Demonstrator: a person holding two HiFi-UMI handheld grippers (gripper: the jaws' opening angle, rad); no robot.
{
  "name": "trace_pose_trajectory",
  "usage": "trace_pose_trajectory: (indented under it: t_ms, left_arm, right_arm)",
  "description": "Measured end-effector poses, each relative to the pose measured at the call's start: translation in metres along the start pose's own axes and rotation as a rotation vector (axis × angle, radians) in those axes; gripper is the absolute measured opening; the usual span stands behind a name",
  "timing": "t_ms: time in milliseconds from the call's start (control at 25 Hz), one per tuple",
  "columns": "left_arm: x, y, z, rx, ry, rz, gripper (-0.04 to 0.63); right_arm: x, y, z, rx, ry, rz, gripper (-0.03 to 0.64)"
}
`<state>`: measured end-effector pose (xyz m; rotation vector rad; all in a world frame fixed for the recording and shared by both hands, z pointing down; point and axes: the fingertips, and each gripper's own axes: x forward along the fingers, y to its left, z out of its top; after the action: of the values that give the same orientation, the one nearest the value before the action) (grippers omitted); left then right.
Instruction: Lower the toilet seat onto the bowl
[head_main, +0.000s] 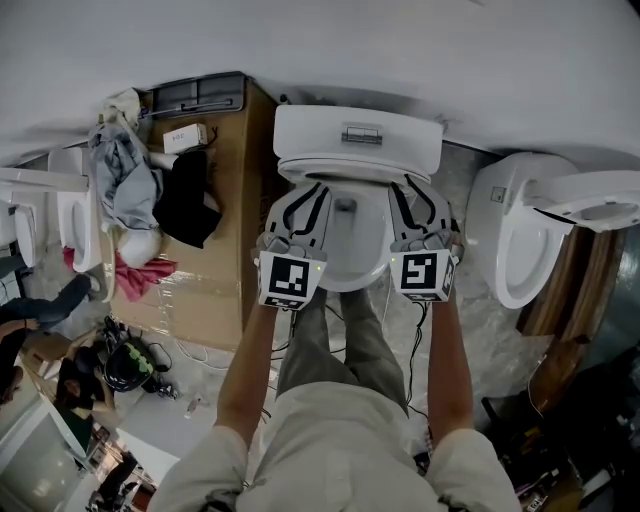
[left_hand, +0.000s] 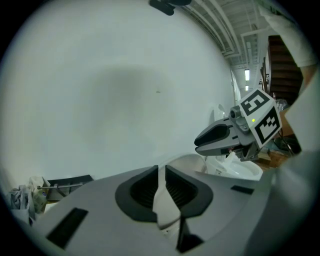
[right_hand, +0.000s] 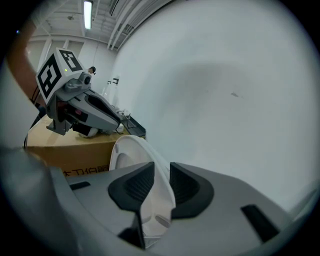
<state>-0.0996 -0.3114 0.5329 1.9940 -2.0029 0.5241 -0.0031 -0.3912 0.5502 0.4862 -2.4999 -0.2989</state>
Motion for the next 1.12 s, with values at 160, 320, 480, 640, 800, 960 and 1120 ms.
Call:
trace_pose_trajectory:
  t_ms: [160,320,480,640,800,960,1120]
  left_arm:
    - [0.007,0.005,-0.007,0.002,0.008,-0.001,0.074]
    - [0.012,0.01,-0.013,0.006,0.011,0.007,0.083]
    - [0.016,0.013,-0.015,0.007,0.015,0.013,0.093]
    - [0.017,0.014,-0.016,0.01,0.019,0.02,0.106]
    - [0.016,0.013,-0.021,0.014,0.03,0.028,0.121]
    - [0.013,0.009,-0.031,0.02,0.064,0.042,0.13]
    - [0.009,0.005,-0.037,0.024,0.077,0.057,0.141]
  right_arm:
    - [0.012,0.004,-0.008,-0.025,0.012,0.013,0.11]
    - [0.023,0.006,-0.015,-0.047,0.026,0.02,0.12]
    - [0.029,0.006,-0.019,-0.052,0.021,0.019,0.124]
    - [0.027,0.008,-0.019,-0.055,0.011,0.017,0.117]
    - [0.023,0.011,-0.02,-0.05,0.004,0.015,0.108]
    - [0.016,0.014,-0.02,-0.052,-0.007,0.02,0.093]
    - [0.009,0.019,-0.021,-0.055,-0.023,0.033,0.084]
